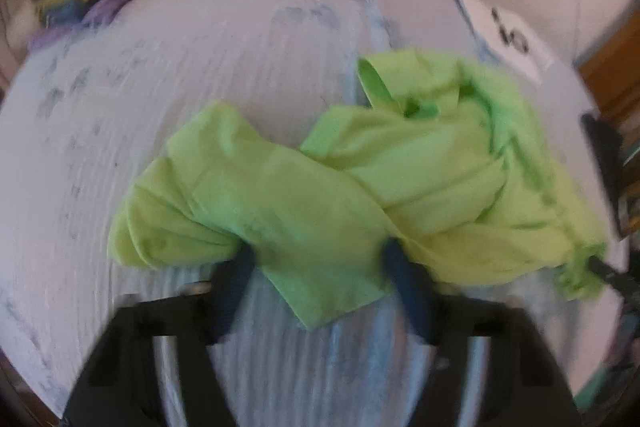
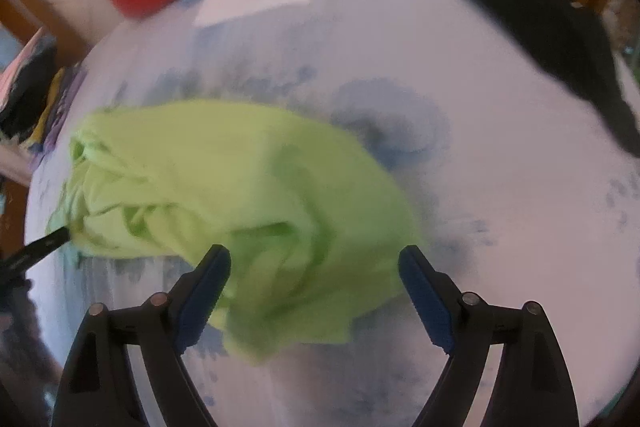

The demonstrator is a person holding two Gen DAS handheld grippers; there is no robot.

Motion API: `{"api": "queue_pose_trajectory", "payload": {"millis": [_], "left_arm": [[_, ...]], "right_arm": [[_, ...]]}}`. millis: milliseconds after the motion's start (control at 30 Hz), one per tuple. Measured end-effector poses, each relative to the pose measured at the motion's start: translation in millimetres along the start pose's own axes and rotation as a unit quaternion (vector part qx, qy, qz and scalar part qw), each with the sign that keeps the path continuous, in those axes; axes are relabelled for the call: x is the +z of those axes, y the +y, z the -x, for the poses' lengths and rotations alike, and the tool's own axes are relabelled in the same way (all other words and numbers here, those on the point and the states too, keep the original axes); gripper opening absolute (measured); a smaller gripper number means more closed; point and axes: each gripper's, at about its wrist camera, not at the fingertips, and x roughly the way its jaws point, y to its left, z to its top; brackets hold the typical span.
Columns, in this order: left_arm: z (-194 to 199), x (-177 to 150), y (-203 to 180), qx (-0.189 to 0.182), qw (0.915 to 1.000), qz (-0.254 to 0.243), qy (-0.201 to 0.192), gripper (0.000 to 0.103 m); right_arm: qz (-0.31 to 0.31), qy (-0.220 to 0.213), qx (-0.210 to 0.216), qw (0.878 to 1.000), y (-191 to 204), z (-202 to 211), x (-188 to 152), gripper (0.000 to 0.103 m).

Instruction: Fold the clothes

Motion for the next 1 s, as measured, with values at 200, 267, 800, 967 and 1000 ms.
{"api": "queue_pose_trajectory", "payload": {"millis": [200, 267, 800, 967, 1000], "left_arm": [[33.2, 14.1, 3.3, 0.009, 0.9997, -0.012, -0.019, 0.008], [59.0, 16.5, 13.0, 0.011, 0.9989, -0.014, -0.042, 0.007], [107.7, -45.1, 88.9, -0.004, 0.9999, 0.012, 0.006, 0.028], [119.7, -35.6, 93.6, 0.002, 0.9990, 0.020, -0.040, 0.075], [118.1, -32.3, 93.7, 0.003, 0.9988, 0.021, -0.043, 0.075]], "right_arm": [[0.045, -0.044, -0.005, 0.998, 7.0, 27.0, 13.5, 0.018], [0.021, -0.089, 0.004, 0.996, -5.8, 59.1, 19.0, 0.011], [-0.040, -0.042, -0.124, 0.991, -66.8, 111.6, -57.9, 0.036], [0.089, -0.075, -0.022, 0.993, 19.6, 102.5, -27.6, 0.059], [0.116, -0.073, -0.010, 0.991, 39.1, 93.5, -22.6, 0.060]]}}
